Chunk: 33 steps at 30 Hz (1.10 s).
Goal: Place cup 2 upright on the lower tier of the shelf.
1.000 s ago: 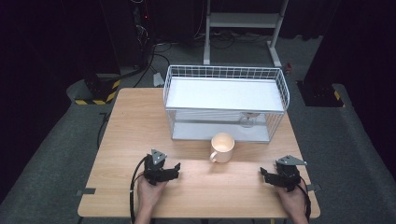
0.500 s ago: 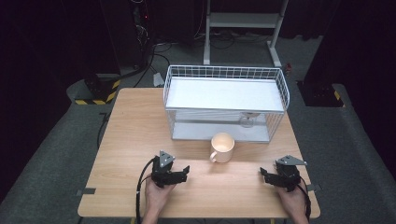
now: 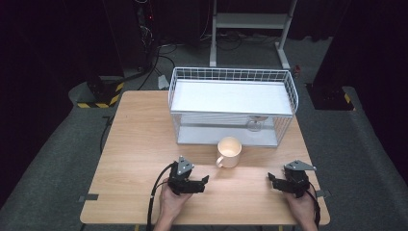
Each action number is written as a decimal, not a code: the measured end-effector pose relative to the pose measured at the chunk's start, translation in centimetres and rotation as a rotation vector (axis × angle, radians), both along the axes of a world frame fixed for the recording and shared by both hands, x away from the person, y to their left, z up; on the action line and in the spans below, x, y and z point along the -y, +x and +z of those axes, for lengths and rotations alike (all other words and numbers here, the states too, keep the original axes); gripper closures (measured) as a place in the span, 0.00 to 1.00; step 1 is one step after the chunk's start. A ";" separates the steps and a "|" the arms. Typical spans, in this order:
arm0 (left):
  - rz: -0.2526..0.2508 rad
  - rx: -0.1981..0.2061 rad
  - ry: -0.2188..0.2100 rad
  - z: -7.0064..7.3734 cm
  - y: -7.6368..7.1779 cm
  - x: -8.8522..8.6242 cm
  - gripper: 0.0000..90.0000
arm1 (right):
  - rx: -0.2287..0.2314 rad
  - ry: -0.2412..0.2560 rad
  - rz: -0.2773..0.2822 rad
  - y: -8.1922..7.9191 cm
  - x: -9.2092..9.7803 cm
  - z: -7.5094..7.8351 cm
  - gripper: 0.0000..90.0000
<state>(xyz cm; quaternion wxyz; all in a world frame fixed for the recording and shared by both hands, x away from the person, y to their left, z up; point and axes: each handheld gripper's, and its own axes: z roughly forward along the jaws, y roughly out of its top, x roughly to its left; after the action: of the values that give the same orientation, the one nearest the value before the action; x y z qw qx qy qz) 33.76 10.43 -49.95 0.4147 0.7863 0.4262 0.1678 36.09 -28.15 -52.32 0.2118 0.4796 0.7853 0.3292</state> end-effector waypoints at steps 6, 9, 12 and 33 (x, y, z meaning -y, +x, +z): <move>-0.026 0.014 0.002 -0.2 0.5 1.4 0.14 | 0.000 0.000 0.000 0.0 0.0 0.0 0.29; -0.027 0.020 -0.013 -0.1 0.9 1.8 0.13 | 0.002 -0.001 0.001 0.0 0.0 0.0 0.29; -0.030 0.024 -0.030 0.0 1.3 2.2 0.11 | 0.002 0.000 0.001 0.0 0.0 0.0 0.29; -0.043 0.049 -0.079 0.8 3.8 4.3 0.09 | 0.002 -0.001 0.001 -0.1 0.0 0.0 0.29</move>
<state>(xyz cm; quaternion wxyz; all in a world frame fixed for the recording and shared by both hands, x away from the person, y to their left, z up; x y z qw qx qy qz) 37.55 6.18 -49.13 0.4592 0.7740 0.4051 0.1612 36.03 -28.11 -52.33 0.2127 0.4790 0.7854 0.3293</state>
